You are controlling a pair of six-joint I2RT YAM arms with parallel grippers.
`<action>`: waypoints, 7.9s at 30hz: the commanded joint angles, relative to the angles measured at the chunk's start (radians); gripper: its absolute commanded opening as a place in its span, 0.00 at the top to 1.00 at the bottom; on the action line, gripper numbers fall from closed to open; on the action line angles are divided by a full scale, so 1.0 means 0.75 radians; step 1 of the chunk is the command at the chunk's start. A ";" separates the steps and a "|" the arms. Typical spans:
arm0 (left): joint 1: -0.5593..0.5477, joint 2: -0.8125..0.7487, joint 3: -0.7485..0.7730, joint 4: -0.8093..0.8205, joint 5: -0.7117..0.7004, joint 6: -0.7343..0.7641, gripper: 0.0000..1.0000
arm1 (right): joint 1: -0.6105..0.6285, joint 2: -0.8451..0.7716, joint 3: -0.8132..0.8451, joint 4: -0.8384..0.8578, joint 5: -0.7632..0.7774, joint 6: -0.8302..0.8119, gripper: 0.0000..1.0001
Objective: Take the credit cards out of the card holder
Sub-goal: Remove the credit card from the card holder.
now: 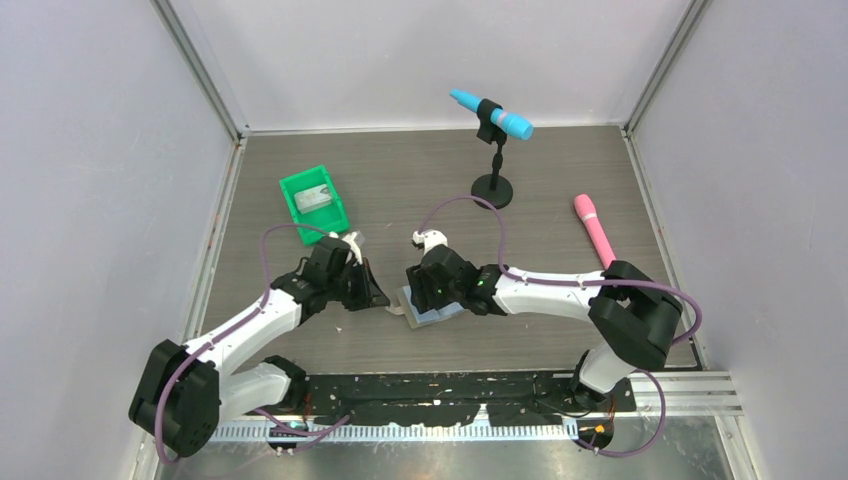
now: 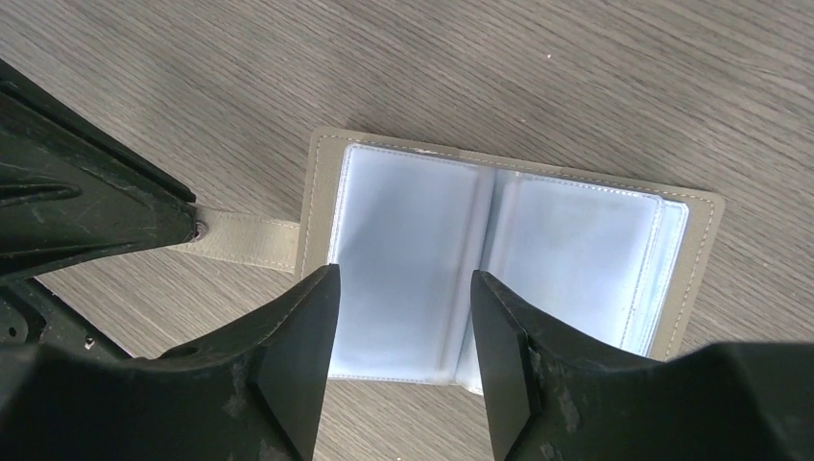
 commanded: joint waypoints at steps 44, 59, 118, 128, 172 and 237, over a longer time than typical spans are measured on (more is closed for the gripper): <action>-0.004 -0.077 -0.033 -0.001 -0.004 0.019 1.00 | 0.069 0.058 0.033 0.008 0.037 0.035 0.33; -0.004 -0.080 -0.033 -0.040 -0.043 0.049 1.00 | 0.070 -0.031 0.027 -0.088 0.177 0.017 0.42; -0.045 -0.213 0.179 0.061 0.009 -0.036 0.60 | -0.230 -0.200 -0.164 0.148 -0.280 0.019 0.61; -0.133 0.113 0.160 0.356 0.037 -0.088 0.66 | -0.282 -0.049 -0.145 0.268 -0.400 0.053 0.64; -0.135 0.509 -0.240 1.067 0.002 -0.340 0.62 | -0.300 -0.030 -0.402 0.460 -0.388 0.192 0.67; -0.053 -0.249 0.011 0.375 0.672 0.000 1.00 | -0.479 -0.309 -0.119 0.288 -1.503 -0.247 0.58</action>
